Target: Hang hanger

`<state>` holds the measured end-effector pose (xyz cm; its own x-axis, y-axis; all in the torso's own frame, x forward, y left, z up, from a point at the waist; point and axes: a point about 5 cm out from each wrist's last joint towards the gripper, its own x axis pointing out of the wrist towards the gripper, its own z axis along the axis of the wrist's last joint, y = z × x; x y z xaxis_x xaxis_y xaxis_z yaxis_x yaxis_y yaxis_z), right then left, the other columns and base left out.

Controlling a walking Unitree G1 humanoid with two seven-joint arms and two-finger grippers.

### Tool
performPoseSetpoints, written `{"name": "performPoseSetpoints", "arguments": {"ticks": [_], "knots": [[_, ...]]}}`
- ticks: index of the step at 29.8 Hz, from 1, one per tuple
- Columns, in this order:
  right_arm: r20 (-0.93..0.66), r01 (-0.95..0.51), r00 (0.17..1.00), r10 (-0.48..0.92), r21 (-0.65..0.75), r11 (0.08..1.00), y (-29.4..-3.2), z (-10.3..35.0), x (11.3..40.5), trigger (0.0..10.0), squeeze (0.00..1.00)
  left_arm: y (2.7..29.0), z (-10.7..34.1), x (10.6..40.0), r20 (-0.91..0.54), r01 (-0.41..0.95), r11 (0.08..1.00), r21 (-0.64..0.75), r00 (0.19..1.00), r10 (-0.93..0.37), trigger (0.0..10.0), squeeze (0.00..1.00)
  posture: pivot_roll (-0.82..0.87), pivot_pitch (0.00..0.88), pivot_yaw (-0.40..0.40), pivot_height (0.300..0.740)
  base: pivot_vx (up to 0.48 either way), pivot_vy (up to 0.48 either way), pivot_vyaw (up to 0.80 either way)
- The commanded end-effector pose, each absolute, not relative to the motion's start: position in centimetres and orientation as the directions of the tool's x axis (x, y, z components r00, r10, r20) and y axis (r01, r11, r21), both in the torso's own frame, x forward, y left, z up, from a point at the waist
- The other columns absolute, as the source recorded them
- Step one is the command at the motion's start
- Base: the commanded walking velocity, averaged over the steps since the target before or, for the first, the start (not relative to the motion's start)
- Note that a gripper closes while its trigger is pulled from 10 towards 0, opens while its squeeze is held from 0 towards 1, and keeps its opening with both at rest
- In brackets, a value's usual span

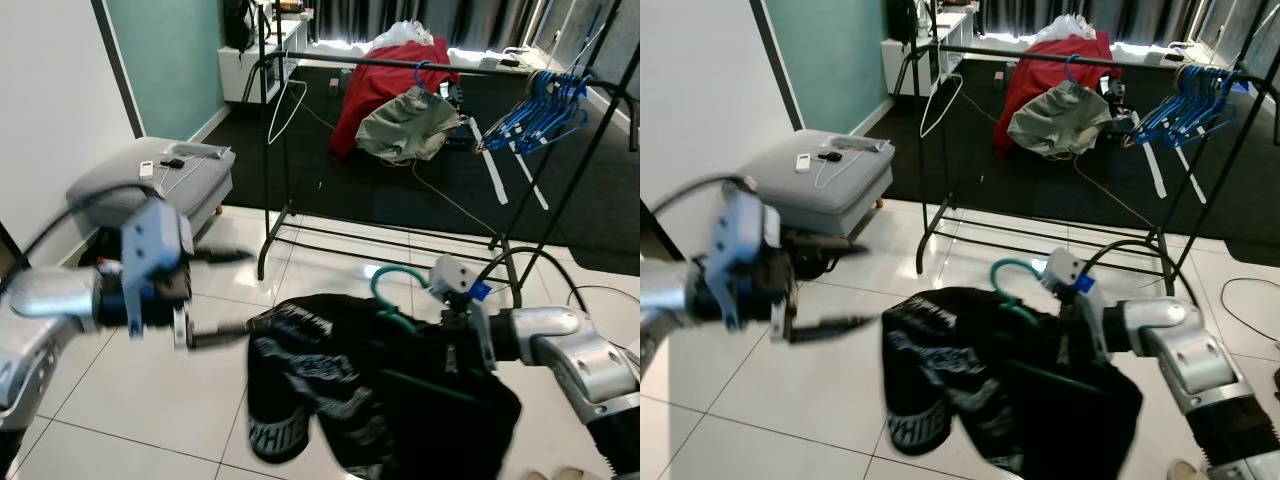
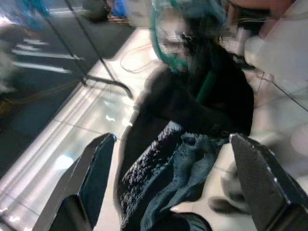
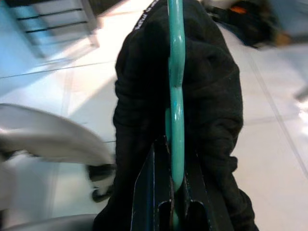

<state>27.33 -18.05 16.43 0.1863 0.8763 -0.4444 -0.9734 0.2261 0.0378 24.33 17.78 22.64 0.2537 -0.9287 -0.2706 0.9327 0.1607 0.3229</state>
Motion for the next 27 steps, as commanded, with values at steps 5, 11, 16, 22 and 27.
{"name": "performPoseSetpoints", "arguments": {"ticks": [5, 11, 16, 22, 27], "knots": [[-0.398, -0.997, 0.01, 0.917, 0.063, 0.038, -14.8, 17.1, 25.7, 10.0, 0.0, 15.8, 20.5, 23.5, -0.403, 0.949, 0.055, 0.31, 0.184, -0.896, 10.0, 0.0, -0.08, 0.027, -0.025, 0.74, 0.0, 0.0, 0.0], [-0.402, -0.999, -0.021, 0.915, 0.053, 0.001, -14.4, 17.6, 25.5, 10.0, 0.0, 15.8, 19.4, 23.8, -0.408, 0.95, 0.108, 0.292, 0.225, -0.885, 10.0, 0.0, -0.09, 0.028, -0.023, 0.74, 0.0, 0.0, 0.0], [-0.403, -0.998, -0.027, 0.915, 0.055, -0.005, -14.3, 17.8, 25.4, 10.0, 0.0, 16.1, 19.6, 24.1, -0.412, 0.944, 0.137, 0.3, 0.258, -0.874, 10.0, 0.0, -0.08, 0.024, -0.031, 0.74, 0.0, 0.0, 0.0], [-0.399, -0.999, -0.022, 0.917, 0.051, -0.002, -14.2, 18.1, 25.4, 10.0, 0.0, 16.5, 19.2, 24.1, -0.452, 0.946, 0.14, 0.291, 0.265, -0.852, 10.0, 0.0, -0.08, 0.024, -0.026, 0.74, 0.0, 0.0, 0.0], [-0.387, -0.999, -0.016, 0.922, 0.039, -0.001, -13.9, 18.5, 25.4, 10.0, 0.0, 16.9, 18.0, 23.9, -0.504, 0.959, 0.135, 0.247, 0.246, -0.828, 10.0, 0.0, -0.08, 0.017, -0.017, 0.74, 0.0, 0.0, 0.0]]}}
